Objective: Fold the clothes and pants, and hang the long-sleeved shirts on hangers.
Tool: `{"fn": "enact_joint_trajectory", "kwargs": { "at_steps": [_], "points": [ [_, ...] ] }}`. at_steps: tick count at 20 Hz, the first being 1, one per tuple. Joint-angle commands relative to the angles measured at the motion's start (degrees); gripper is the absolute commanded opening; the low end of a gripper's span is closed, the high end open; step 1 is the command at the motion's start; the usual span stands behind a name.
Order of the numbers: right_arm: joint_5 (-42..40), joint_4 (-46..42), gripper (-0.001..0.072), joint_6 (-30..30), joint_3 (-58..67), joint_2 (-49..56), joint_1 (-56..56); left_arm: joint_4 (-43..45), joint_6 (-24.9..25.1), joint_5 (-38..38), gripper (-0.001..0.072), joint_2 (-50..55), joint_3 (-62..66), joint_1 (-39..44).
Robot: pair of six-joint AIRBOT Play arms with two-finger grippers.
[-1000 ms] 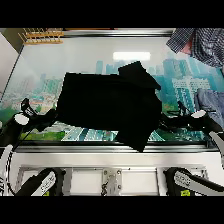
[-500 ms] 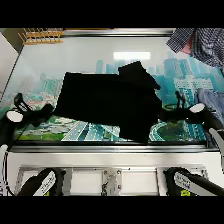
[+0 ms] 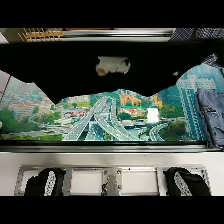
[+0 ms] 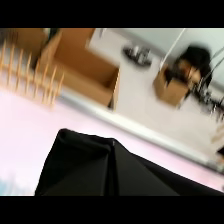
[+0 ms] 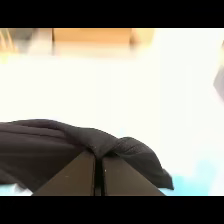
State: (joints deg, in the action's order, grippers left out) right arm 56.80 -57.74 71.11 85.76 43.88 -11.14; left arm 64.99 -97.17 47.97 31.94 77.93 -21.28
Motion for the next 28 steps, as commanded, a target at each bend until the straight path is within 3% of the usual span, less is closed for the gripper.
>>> {"fn": "enact_joint_trajectory", "kwargs": {
  "at_steps": [1, 4, 8, 13, 16, 20, 23, 28],
  "points": [
    [0.2, -2.3, 0.0009, 0.3, 5.9, -8.7, 0.0, 0.0, 0.3, -0.2, 0.0006, -8.3, 7.3, -0.1],
    [1.2, -10.1, 0.0008, 6.6, 5.9, -12.3, 0.0, 0.0, 0.3, 0.0, 0.0006, -10.7, 8.1, -0.1],
    [9.9, -15.1, 0.0008, 12.7, 5.9, -10.5, 0.0, -0.1, -1.2, 6.2, 0.0005, -6.1, 8.0, -0.1],
    [21.6, -11.6, 0.0008, 13.8, 5.9, 4.1, 0.2, -0.2, -1.1, 18.6, 0.0006, 11.0, 7.6, -0.1],
    [23.2, -12.2, 0.0008, 13.4, 5.9, 17.3, 1.8, 0.0, 0.3, 16.8, 0.0006, 23.0, 2.5, 0.9],
    [21.3, -14.3, 0.0008, 12.7, 5.9, 35.9, 5.6, 0.0, 0.7, 10.2, 0.0005, 39.6, -1.3, 5.2],
    [14.1, -15.6, 0.0008, 12.8, 7.1, 46.6, 7.1, 0.0, 3.7, 8.0, 0.0006, 51.6, 3.9, 8.2],
    [4.4, -15.6, 0.0009, 13.4, 9.8, 53.4, 7.1, -0.2, 2.2, 7.8, 0.0006, 64.5, 13.9, 9.7]
  ]
}}
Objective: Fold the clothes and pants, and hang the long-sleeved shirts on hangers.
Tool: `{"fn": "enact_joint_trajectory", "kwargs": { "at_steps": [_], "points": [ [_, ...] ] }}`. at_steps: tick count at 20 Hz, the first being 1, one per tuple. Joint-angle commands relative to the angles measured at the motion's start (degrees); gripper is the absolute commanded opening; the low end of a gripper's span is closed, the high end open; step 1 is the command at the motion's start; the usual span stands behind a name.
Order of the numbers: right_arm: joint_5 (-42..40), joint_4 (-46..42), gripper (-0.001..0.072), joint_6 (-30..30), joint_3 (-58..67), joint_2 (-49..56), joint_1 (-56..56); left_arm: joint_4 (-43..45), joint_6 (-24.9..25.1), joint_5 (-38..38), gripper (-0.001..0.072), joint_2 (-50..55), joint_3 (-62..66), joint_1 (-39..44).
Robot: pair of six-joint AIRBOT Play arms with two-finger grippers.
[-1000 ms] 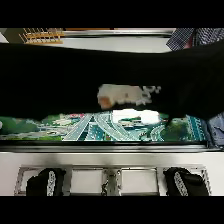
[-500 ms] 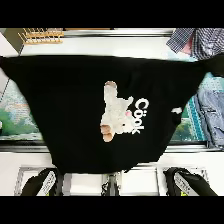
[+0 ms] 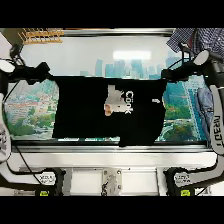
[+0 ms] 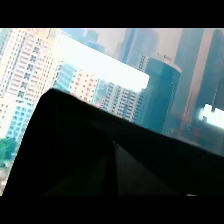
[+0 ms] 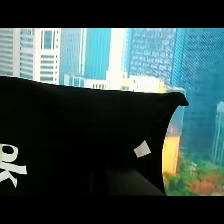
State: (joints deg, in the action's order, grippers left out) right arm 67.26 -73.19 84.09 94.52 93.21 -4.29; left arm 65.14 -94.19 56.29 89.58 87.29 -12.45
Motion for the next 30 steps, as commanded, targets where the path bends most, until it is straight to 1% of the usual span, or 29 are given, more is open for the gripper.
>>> {"fn": "enact_joint_trajectory", "kwargs": {
  "at_steps": [1, 4, 6, 7, 10, 13, 15, 16, 17, 18, 19, 20, 21, 23, 24, 26, 28, 30],
  "points": [
    [-6.9, -0.2, 0.0009, 0.4, 1.0, 4.0, 0.3, -0.3, -1.3, -0.5, 0.0006, 7.8, 5.5, 0.8],
    [-5.1, -0.4, 0.0008, 0.4, 0.4, 3.6, 0.3, 0.0, -1.2, -1.2, 0.0006, 7.4, 3.5, 0.8],
    [-4.9, -1.6, 0.0008, 1.7, -3.4, 2.1, 0.5, 0.4, -1.2, -3.1, 0.0006, 5.5, -1.9, 0.8],
    [-5.5, -2.7, 0.0008, 2.7, -6.2, 1.1, 0.8, 1.2, -1.2, -4.1, 0.0006, 4.5, -4.9, 0.8],
    [-7.4, -3.1, 0.0008, 3.0, -14.4, -0.5, 0.9, 1.2, -1.2, -7.1, 0.0006, 2.3, -13.6, 0.8],
    [-8.9, -2.4, 0.001, 3.0, -18.9, -0.5, 0.9, 1.3, -1.2, -8.8, 0.0006, 2.1, -18.8, 1.3],
    [-8.9, -2.0, 0.0016, 3.0, -19.6, -0.4, 0.9, 1.2, -1.2, -9.0, 0.0006, 2.2, -20.9, 1.3],
    [-8.7, -1.6, 0.0051, 3.0, -19.6, -0.4, 0.9, 1.2, -1.2, -8.6, 0.0046, 2.2, -21.2, 1.3],
    [-8.6, -1.2, 0.0264, 3.0, -19.6, -0.5, 0.9, 1.0, -1.2, -8.3, 0.0325, 1.9, -21.1, 1.2],
    [-8.1, -1.2, 0.0496, 3.0, -19.5, -0.9, 0.8, 0.8, -1.4, -8.3, 0.0577, 1.0, -21.1, 1.0],
    [-7.9, -1.3, 0.0496, 3.0, -19.5, -1.8, 0.7, 0.8, -1.4, -8.0, 0.0567, -0.5, -21.1, 0.6],
    [-7.8, -1.7, 0.0445, 2.9, -19.6, -3.8, 0.6, 1.4, -1.4, -7.3, 0.0567, -2.8, -21.1, -0.1],
    [-7.4, -3.4, 0.044, 2.9, -19.6, -6.4, 0.6, 2.8, -1.2, -5.6, 0.0567, -5.3, -21.1, -1.0],
    [-5.2, -7.4, 0.044, 3.0, -20.0, -13.3, 0.6, 9.3, -1.7, -1.0, 0.0567, -11.5, -24.0, -3.2],
    [-4.4, -7.8, 0.044, 3.0, -20.9, -16.7, 0.4, 10.8, -1.9, 0.0, 0.0567, -14.7, -27.3, -4.6],
    [-4.0, -7.6, 0.044, 3.0, -23.4, -23.3, 0.3, 10.8, -1.8, 1.6, 0.0567, -20.9, -35.7, -7.6],
    [-4.0, -7.6, 0.044, 3.0, -26.7, -29.2, 0.3, 10.8, -1.9, 1.4, 0.0567, -26.2, -44.7, -10.1],
    [-4.1, -7.6, 0.044, 3.0, -29.4, -33.2, 0.3, 10.1, -3.0, 0.3, 0.0567, -30.1, -52.1, -12.3]
  ]
}}
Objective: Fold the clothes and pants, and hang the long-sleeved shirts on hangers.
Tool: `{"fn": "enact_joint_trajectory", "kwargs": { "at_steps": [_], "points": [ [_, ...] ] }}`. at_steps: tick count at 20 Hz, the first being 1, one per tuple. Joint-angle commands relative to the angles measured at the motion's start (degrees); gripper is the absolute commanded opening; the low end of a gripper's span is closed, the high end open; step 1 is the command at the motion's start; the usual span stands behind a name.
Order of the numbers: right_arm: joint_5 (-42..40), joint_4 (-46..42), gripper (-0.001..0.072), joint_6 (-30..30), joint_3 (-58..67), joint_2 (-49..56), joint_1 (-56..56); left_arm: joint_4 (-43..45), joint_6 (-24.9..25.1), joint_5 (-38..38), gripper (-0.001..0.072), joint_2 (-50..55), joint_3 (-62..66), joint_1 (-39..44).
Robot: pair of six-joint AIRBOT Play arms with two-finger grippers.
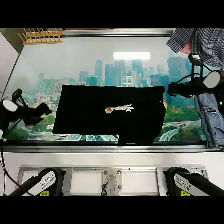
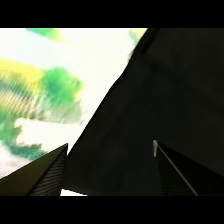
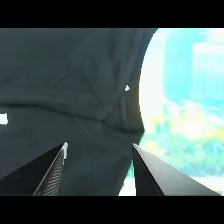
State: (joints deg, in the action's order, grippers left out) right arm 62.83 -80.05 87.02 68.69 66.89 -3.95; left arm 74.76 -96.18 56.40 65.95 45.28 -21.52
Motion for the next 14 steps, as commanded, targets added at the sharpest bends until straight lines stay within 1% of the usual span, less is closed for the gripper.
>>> {"fn": "enact_joint_trajectory", "kwargs": {
  "at_steps": [1, 4, 7, 11, 14],
  "points": [
    [0.4, -0.7, 0.044, 0.0, -4.5, -8.2, 0.0, -0.9, -1.6, -1.0, 0.0566, -7.9, -13.3, -4.1],
    [0.4, -0.2, 0.044, 0.0, -5.8, -9.9, 0.0, -6.2, -1.8, -4.8, 0.0566, -9.5, -19.1, -4.8],
    [0.2, 1.0, 0.044, 0.0, -5.8, -10.0, 0.0, -12.7, -1.8, -8.8, 0.0566, -7.6, -21.5, -4.7],
    [0.2, 1.2, 0.044, 0.0, -5.8, -10.0, 0.0, -16.4, -1.7, -9.6, 0.0566, -1.2, -19.7, -3.7],
    [0.2, 1.2, 0.044, 0.0, -5.8, -10.0, 0.0, -16.4, -1.8, -11.4, 0.0564, 1.9, -17.0, 1.4]
  ]
}}
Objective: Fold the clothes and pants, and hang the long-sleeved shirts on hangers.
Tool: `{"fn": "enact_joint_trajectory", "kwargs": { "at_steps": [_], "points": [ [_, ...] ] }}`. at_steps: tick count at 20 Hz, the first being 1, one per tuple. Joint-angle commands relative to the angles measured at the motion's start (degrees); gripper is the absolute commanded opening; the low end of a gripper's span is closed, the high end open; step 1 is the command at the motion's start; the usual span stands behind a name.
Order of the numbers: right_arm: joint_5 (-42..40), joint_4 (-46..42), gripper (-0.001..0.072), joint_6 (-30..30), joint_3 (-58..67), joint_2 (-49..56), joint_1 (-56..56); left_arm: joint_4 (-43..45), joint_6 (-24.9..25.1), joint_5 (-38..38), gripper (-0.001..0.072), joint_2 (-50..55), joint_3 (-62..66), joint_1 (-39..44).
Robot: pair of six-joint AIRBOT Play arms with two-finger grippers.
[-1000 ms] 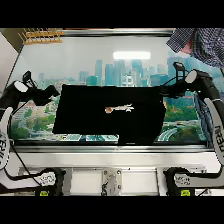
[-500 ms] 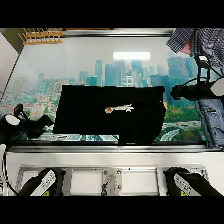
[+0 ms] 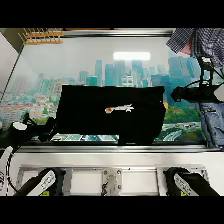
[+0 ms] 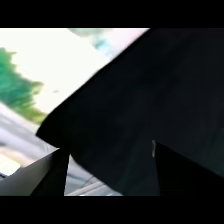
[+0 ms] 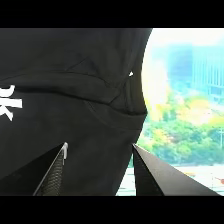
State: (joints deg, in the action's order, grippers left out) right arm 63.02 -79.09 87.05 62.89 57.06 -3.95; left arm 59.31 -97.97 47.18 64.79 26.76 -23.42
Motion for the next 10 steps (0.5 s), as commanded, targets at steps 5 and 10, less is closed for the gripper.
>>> {"fn": "enact_joint_trajectory", "kwargs": {
  "at_steps": [5, 10],
  "points": [
    [5.3, 0.0, 0.044, -0.6, -1.4, -0.3, -2.9, -0.3, -0.4, -4.3, 0.0006, 3.9, 6.6, 9.1],
    [10.9, 3.4, 0.0449, -0.7, -19.4, -2.3, -14.6, -0.4, 4.1, -1.4, 0.0006, 3.8, 7.3, 9.0]
  ]
}}
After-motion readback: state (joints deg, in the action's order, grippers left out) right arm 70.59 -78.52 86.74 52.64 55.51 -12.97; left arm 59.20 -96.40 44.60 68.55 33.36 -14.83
